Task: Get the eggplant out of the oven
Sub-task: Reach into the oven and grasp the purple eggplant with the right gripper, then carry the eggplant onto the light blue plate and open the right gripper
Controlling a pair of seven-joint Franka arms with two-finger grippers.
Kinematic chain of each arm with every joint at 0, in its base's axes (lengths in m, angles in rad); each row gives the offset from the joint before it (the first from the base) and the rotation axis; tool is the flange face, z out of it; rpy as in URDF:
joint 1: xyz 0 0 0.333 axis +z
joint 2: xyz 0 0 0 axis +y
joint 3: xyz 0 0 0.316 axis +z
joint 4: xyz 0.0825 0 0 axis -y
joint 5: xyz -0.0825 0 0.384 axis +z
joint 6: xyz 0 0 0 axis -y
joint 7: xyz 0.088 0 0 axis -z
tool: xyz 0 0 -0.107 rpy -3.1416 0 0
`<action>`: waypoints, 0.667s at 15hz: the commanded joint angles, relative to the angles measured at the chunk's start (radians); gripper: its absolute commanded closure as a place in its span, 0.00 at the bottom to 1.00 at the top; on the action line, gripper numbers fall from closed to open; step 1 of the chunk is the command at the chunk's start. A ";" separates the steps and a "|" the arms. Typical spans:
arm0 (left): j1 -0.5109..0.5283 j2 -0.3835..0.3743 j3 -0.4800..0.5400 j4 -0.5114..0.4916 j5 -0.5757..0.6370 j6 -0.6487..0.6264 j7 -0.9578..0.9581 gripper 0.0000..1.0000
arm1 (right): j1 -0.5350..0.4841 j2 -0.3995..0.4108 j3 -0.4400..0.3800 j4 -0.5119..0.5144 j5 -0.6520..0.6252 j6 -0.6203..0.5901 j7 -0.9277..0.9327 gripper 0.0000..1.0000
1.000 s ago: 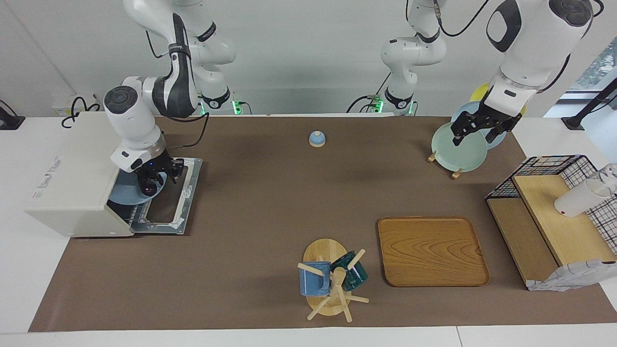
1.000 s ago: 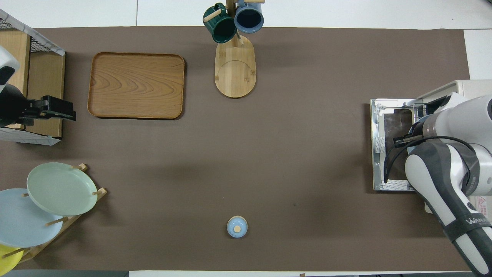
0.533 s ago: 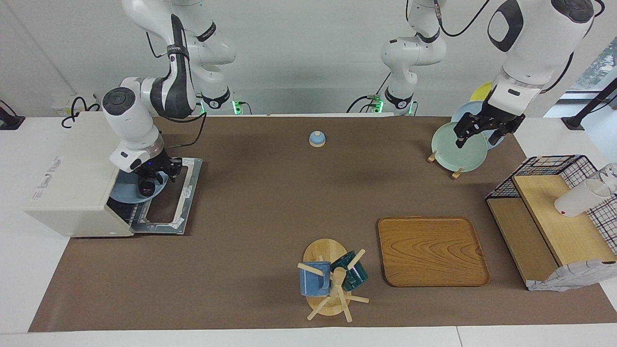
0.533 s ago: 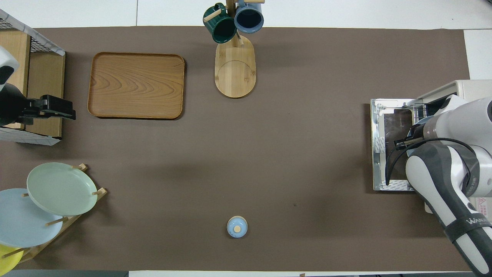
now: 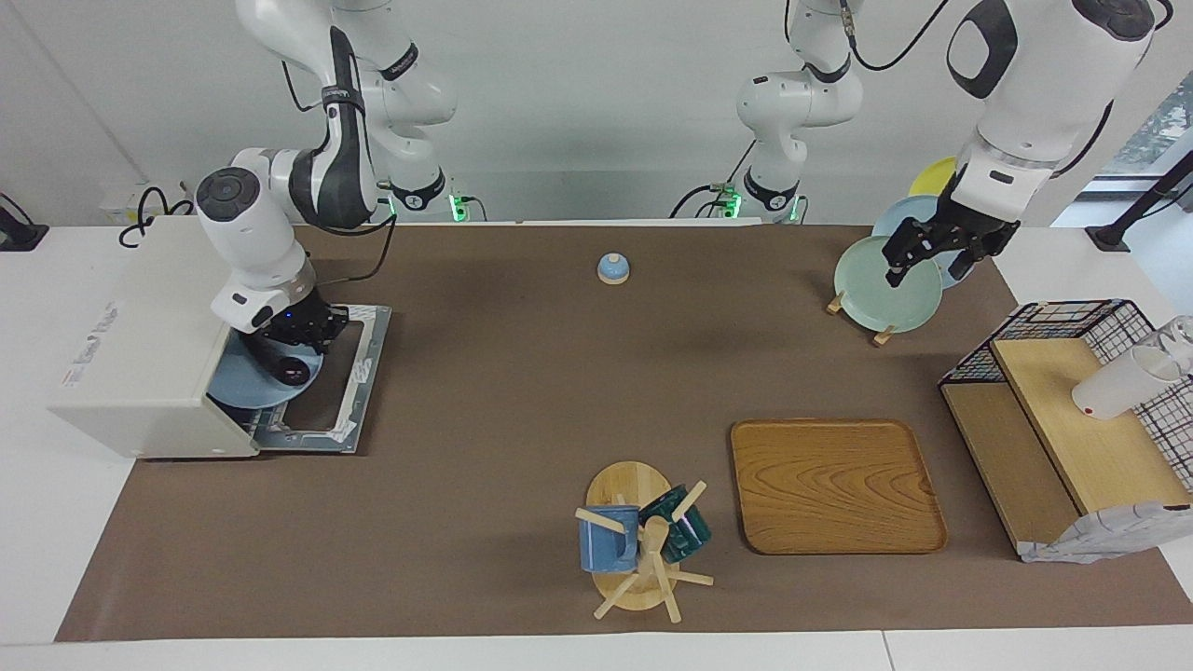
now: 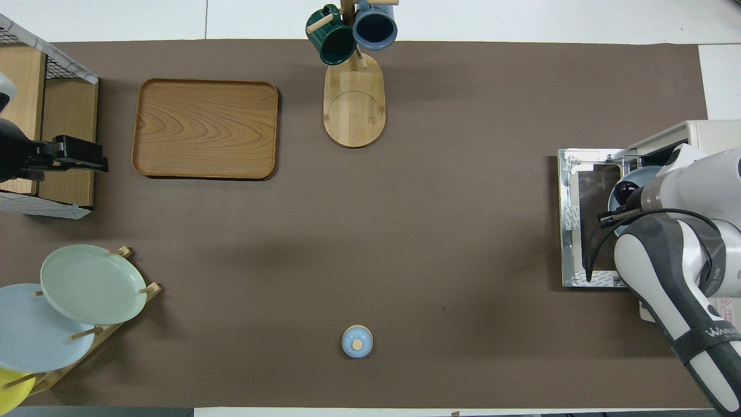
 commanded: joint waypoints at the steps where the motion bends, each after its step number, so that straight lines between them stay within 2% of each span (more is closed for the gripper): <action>1: 0.023 0.000 -0.008 0.013 -0.006 -0.004 -0.022 0.00 | -0.009 -0.009 0.005 -0.021 -0.007 0.016 -0.042 1.00; 5: 0.023 0.000 -0.010 0.019 -0.006 -0.004 -0.030 0.00 | 0.030 0.008 0.017 0.056 -0.044 -0.074 -0.030 1.00; 7: 0.025 0.000 -0.010 0.020 -0.005 -0.002 -0.048 0.00 | 0.115 0.029 0.015 0.129 -0.053 -0.155 0.028 1.00; 10: 0.028 0.001 -0.010 0.024 -0.005 0.002 -0.050 0.00 | 0.254 0.043 0.015 0.212 -0.101 -0.258 0.215 1.00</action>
